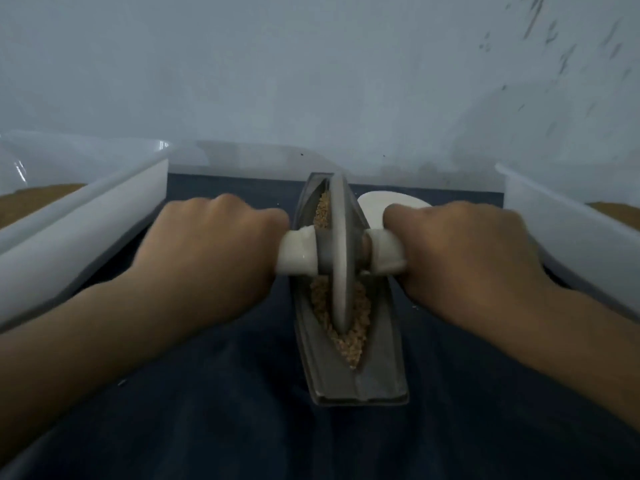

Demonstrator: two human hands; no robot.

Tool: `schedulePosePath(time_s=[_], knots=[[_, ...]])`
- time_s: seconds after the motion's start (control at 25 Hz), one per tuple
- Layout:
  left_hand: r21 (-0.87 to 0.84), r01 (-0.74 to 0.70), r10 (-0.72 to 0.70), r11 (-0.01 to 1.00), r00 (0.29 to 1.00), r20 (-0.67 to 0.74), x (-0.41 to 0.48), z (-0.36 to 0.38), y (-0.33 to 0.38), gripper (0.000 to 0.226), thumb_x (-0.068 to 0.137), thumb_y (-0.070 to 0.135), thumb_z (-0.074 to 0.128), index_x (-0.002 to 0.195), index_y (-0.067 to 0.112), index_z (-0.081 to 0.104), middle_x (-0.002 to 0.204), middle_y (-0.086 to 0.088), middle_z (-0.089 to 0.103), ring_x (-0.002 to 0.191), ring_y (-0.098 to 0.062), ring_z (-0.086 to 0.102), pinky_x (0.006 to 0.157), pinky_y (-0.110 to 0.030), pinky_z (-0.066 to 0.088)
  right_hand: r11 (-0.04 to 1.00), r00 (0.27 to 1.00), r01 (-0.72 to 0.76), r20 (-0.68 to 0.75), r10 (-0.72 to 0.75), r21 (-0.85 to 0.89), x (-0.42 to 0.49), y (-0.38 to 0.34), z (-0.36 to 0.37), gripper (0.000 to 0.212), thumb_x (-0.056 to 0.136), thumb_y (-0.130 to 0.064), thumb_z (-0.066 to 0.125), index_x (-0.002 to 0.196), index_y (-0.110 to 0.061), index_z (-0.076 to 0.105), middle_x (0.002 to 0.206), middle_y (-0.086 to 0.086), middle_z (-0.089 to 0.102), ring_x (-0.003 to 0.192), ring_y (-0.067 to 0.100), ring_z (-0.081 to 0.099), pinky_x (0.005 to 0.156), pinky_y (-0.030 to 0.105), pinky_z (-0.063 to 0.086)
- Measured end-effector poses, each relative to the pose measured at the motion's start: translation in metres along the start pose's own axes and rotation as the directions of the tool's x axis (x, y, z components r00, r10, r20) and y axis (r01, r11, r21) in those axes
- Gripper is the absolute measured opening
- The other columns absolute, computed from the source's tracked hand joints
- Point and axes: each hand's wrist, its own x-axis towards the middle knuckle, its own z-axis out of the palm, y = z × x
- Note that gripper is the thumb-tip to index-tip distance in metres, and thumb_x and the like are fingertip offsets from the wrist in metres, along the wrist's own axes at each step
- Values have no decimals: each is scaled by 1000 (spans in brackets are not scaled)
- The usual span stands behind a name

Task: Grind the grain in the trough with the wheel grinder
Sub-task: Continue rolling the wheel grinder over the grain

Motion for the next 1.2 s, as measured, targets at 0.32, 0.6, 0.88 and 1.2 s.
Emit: schedulePosePath(time_s=[0.32, 0.6, 0.88, 1.2], knots=[[16, 45, -46, 999, 992, 115, 20, 0, 4, 7, 76, 34, 55, 80, 28, 55, 63, 2, 43, 51, -27, 50, 46, -28, 29, 1000, 985, 24, 171, -24, 7, 14, 2, 9, 23, 73, -25, 67, 84, -27, 48, 62, -5, 35, 52, 28, 43, 49, 24, 21], [-50, 276, -247, 960, 916, 316, 65, 18, 3, 12, 88, 28, 59, 98, 26, 65, 83, -2, 56, 71, -27, 54, 59, -35, 39, 994, 943, -103, 322, 87, 35, 69, -4, 21, 15, 90, -20, 62, 103, -24, 58, 94, 11, 65, 87, 37, 64, 59, 32, 33], [-73, 91, -82, 993, 990, 114, 26, 7, -2, 11, 76, 38, 55, 75, 30, 47, 60, 7, 32, 49, -22, 35, 48, -26, 28, 998, 998, -3, 58, -1, 64, 24, -3, 8, 18, 81, -18, 64, 90, -23, 50, 68, -3, 50, 57, 28, 51, 50, 26, 26], [24, -27, 26, 999, 999, 31, 0, 2, -5, 19, 61, 46, 58, 73, 35, 49, 56, 12, 37, 41, -17, 43, 44, -20, 28, 997, 997, 10, -72, -5, 74, -10, -1, 4, 36, 66, -25, 57, 82, -31, 25, 63, -8, 25, 55, 21, 22, 54, 21, 2]])
